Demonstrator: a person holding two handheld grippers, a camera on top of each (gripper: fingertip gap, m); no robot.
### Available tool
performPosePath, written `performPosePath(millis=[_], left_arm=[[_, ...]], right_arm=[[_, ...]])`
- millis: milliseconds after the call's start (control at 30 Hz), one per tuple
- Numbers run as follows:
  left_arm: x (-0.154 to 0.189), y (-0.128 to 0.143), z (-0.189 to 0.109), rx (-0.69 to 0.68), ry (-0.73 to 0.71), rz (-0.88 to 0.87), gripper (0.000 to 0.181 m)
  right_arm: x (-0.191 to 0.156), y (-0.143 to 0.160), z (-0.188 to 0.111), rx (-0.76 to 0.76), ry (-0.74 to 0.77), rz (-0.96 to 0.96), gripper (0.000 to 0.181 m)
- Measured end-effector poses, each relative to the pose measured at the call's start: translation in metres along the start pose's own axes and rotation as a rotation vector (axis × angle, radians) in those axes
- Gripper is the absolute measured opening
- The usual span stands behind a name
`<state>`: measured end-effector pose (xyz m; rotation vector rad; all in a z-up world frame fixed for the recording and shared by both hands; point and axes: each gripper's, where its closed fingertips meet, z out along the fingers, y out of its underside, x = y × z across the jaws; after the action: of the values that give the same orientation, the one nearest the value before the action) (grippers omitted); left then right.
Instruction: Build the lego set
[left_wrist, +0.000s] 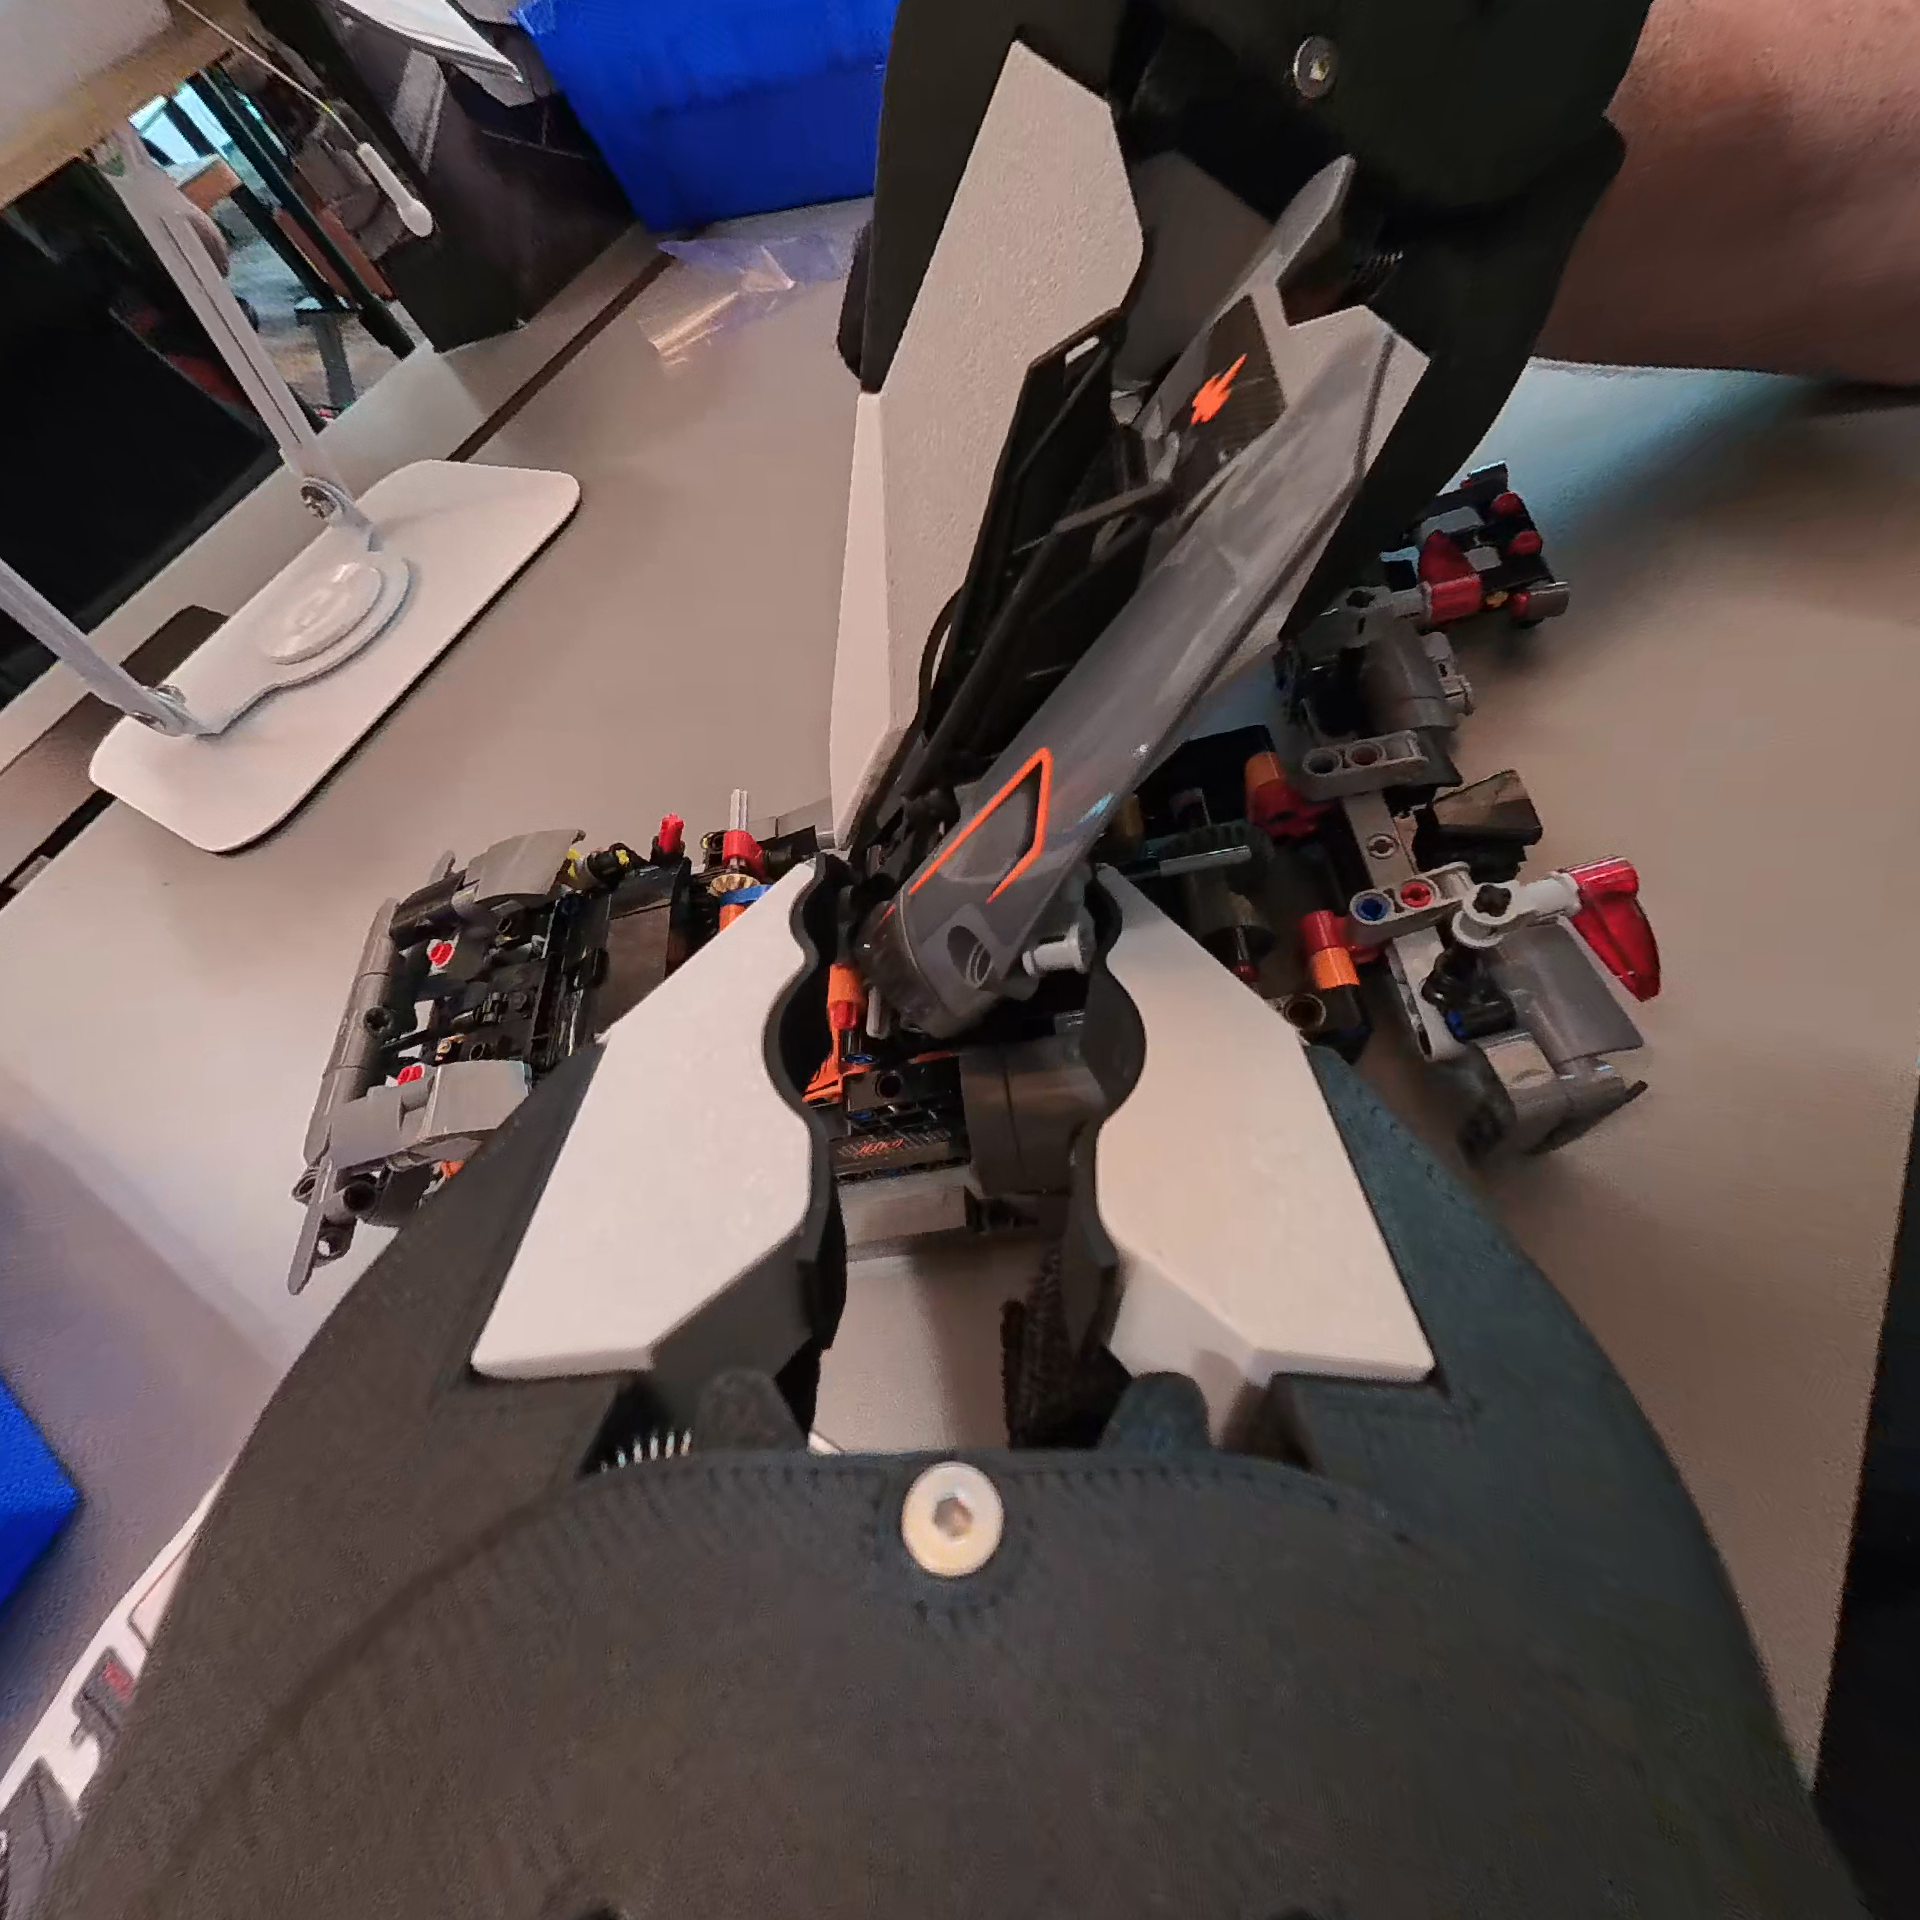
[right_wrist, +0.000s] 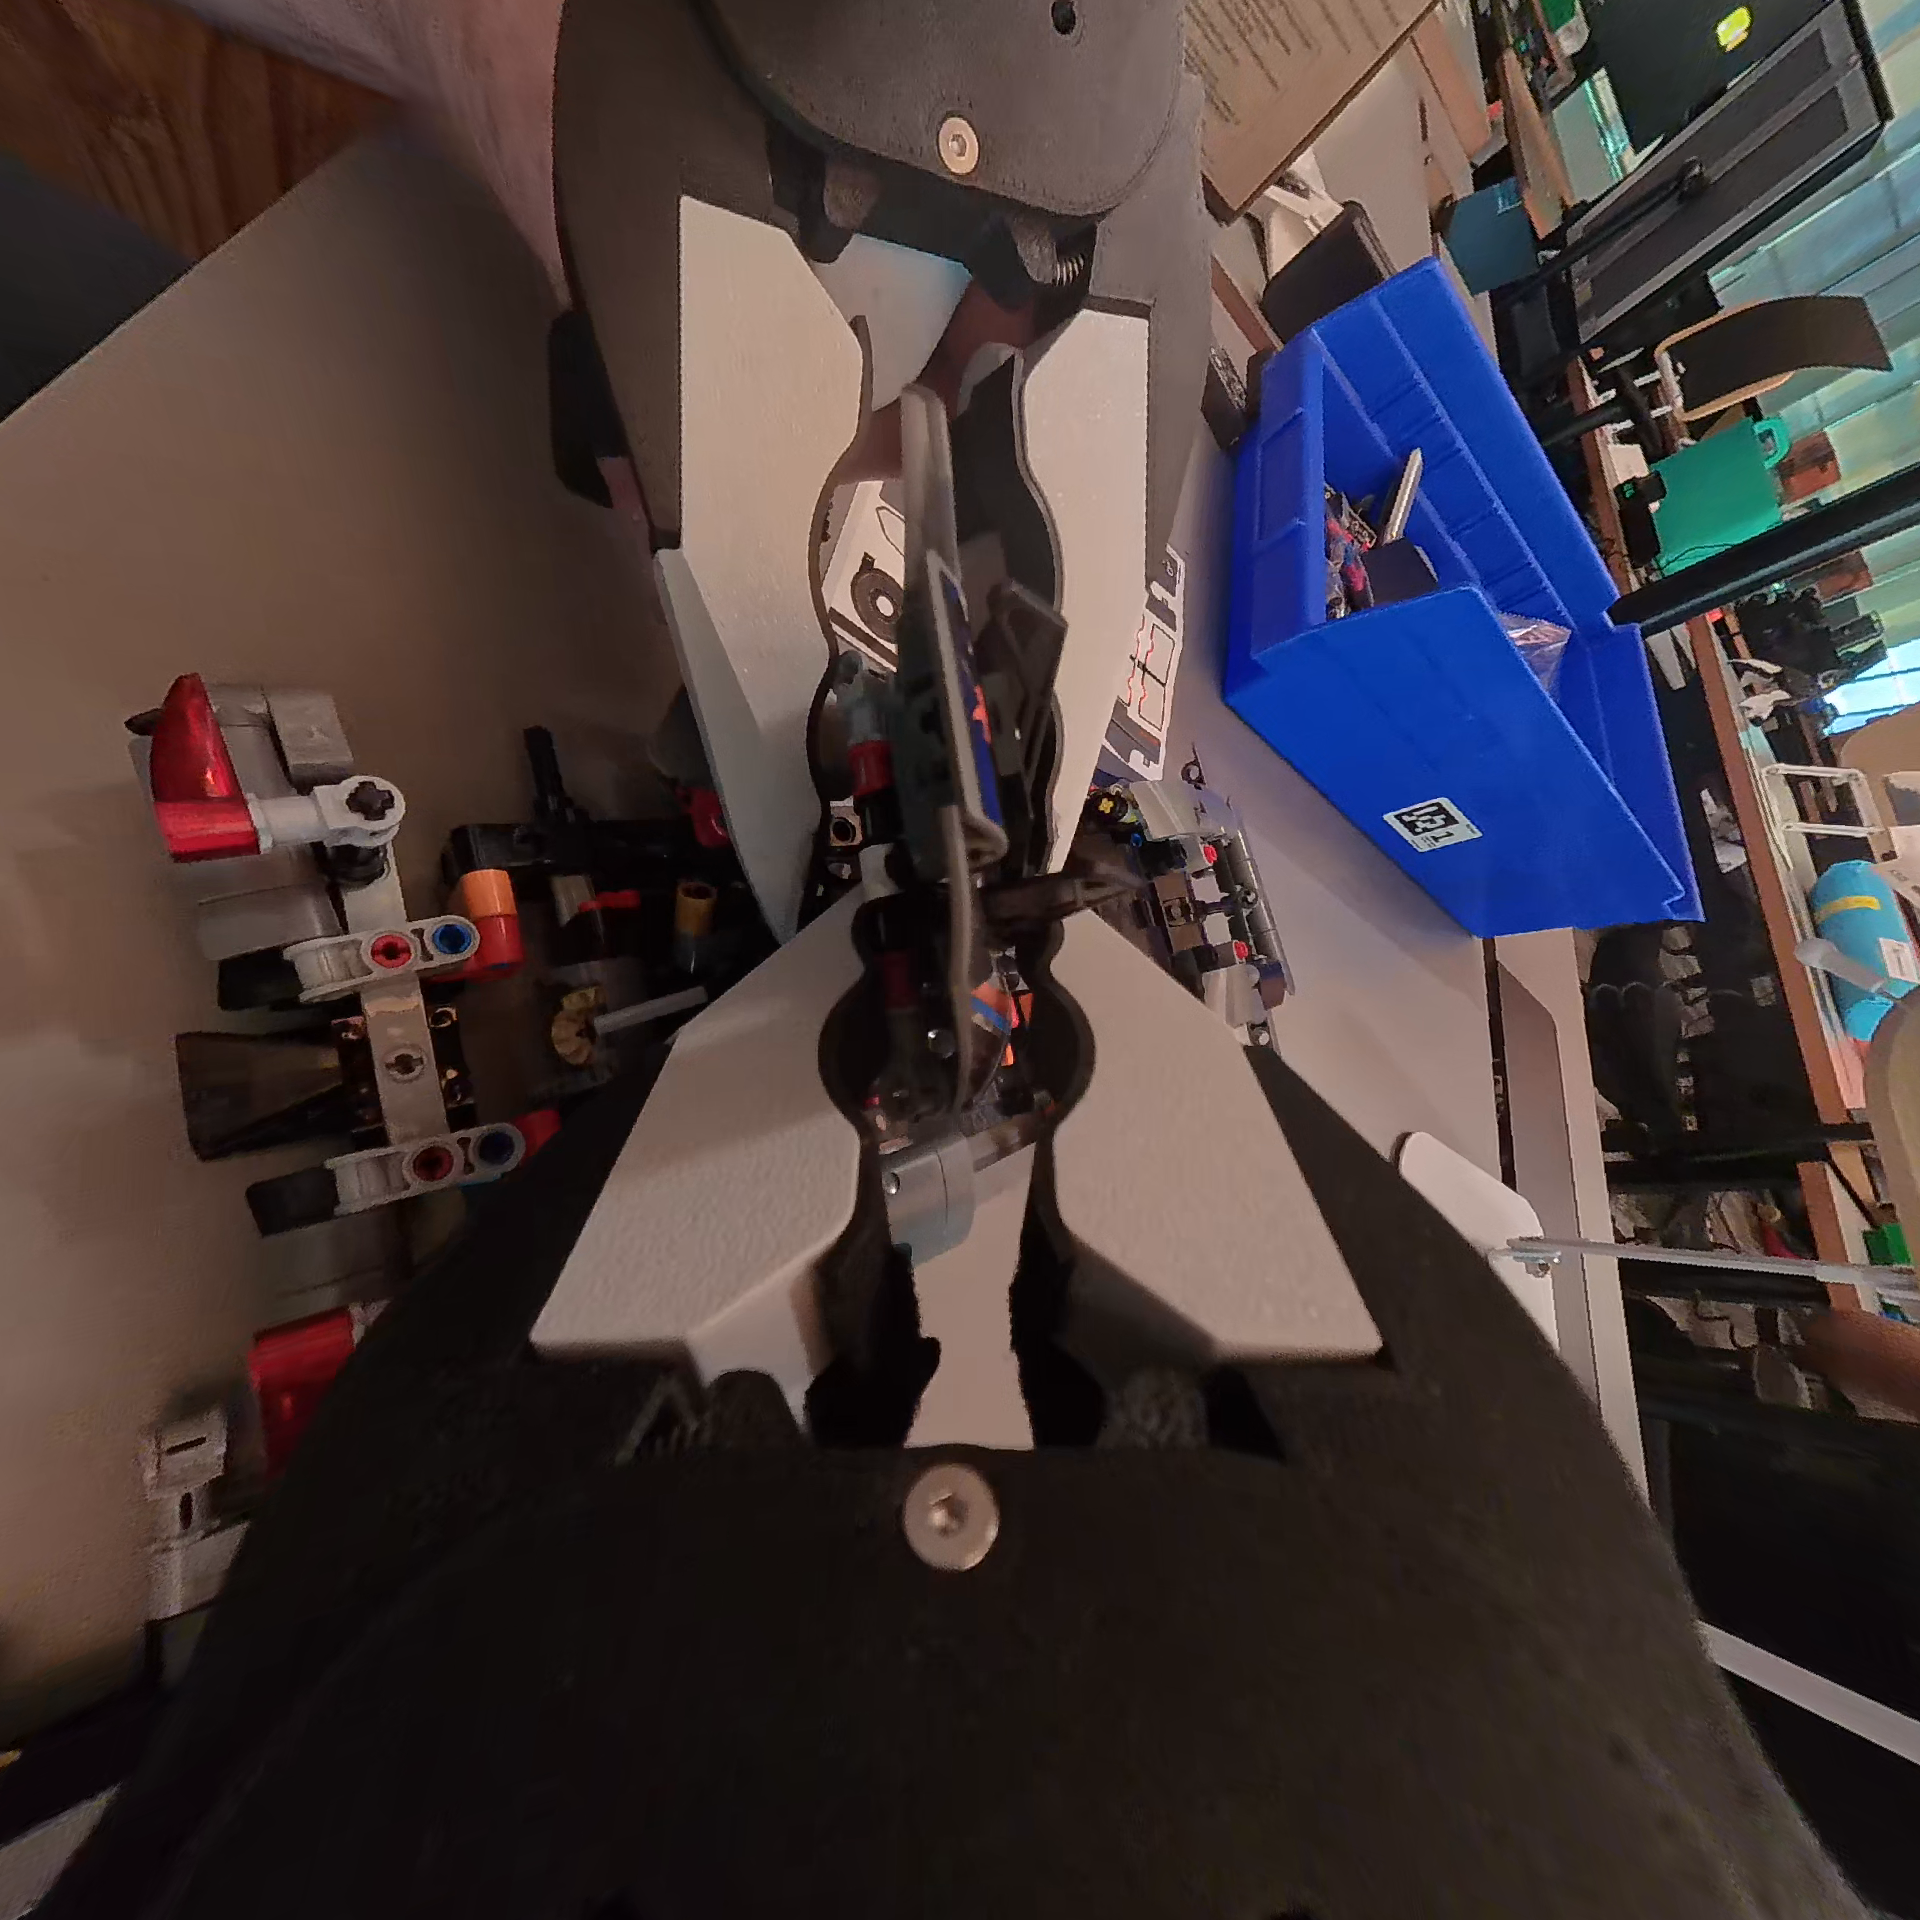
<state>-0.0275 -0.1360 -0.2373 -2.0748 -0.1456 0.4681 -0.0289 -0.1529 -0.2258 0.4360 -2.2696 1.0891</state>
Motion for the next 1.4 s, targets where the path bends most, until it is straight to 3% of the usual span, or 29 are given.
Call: performPosePath(millis=[367, 433, 500, 700, 867, 1033, 1167, 1300, 1400], left_arm=[[-0.004, 0.001, 0.004, -0.043, -0.021, 0.017, 0.041], [-0.006, 0.001, 0.005, -0.051, -0.028, 0.024, 0.04], [-0.007, 0.001, 0.006, -0.051, -0.026, 0.025, 0.04], [-0.007, -0.001, 0.007, -0.092, -0.014, 0.011, 0.047], [-0.017, -0.003, 0.001, -0.093, -0.041, -0.047, 0.067], [-0.024, -0.029, -0.022, -0.005, -0.128, -0.076, 0.065], [-0.01, -0.064, -0.042, 0.113, -0.129, -0.124, 0.065], [0.018, -0.096, -0.054, 0.213, -0.054, -0.168, 0.06], [0.047, -0.114, -0.054, 0.271, 0.032, -0.218, 0.049]], right_arm=[[0.002, 0.004, -0.002, -0.032, 0.003, 0.073, 0.018], [0.013, -0.019, -0.015, 0.11, 0.027, 0.151, 0.018], [0.025, -0.025, -0.022, 0.119, 0.065, 0.155, 0.018], [0.032, -0.009, -0.028, 0.119, 0.056, 0.233, 0.018], [0.055, -0.007, -0.051, 0.247, 0.045, 0.488, 0.018], [0.061, -0.018, -0.071, 0.359, -0.007, 0.674, 0.018], [0.054, -0.032, -0.087, 0.413, -0.132, 0.856, 0.018], [0.03, -0.05, -0.103, 0.406, -0.306, 0.964, 0.019], [0.014, -0.06, -0.114, 0.391, -0.336, 0.997, 0.019]])
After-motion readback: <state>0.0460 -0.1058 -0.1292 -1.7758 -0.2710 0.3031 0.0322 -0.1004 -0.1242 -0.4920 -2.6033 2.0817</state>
